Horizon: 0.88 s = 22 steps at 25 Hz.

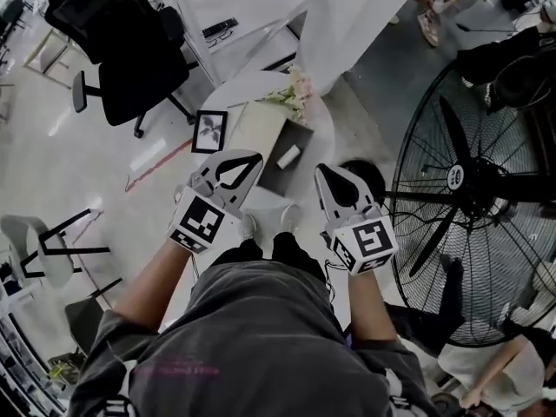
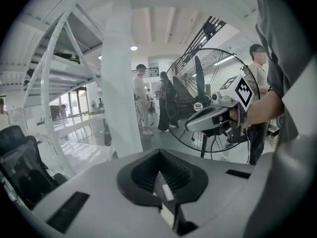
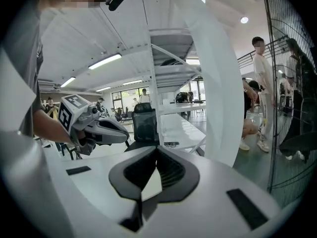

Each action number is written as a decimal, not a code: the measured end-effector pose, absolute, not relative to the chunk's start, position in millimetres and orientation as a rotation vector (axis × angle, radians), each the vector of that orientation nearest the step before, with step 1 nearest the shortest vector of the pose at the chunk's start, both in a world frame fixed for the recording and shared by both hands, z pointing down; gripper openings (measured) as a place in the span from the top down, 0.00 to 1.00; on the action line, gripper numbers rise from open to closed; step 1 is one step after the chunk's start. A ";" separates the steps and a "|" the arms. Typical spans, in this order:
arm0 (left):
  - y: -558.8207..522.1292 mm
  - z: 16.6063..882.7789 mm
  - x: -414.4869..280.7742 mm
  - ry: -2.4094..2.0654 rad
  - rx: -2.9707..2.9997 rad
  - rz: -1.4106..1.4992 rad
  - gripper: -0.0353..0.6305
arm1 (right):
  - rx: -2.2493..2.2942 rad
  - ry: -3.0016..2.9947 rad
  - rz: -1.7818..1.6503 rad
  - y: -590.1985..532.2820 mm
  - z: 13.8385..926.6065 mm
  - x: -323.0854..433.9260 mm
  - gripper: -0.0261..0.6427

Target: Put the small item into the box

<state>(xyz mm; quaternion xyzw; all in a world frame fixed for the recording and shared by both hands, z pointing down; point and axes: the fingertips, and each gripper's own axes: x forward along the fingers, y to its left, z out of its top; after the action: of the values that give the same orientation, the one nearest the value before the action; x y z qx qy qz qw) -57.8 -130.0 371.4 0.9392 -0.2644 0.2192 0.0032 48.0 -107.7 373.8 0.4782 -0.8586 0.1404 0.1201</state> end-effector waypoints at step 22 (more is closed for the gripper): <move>-110.4 359.7 -69.3 -0.797 2.961 0.609 0.93 | 1.399 -2.500 0.368 -94.8 362.1 34.9 0.93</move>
<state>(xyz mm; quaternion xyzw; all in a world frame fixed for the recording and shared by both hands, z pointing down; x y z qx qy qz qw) -69.3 -110.4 359.7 0.9471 -0.2550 0.1949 0.0076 34.9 -94.8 362.1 0.4804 -0.8586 0.1263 0.1266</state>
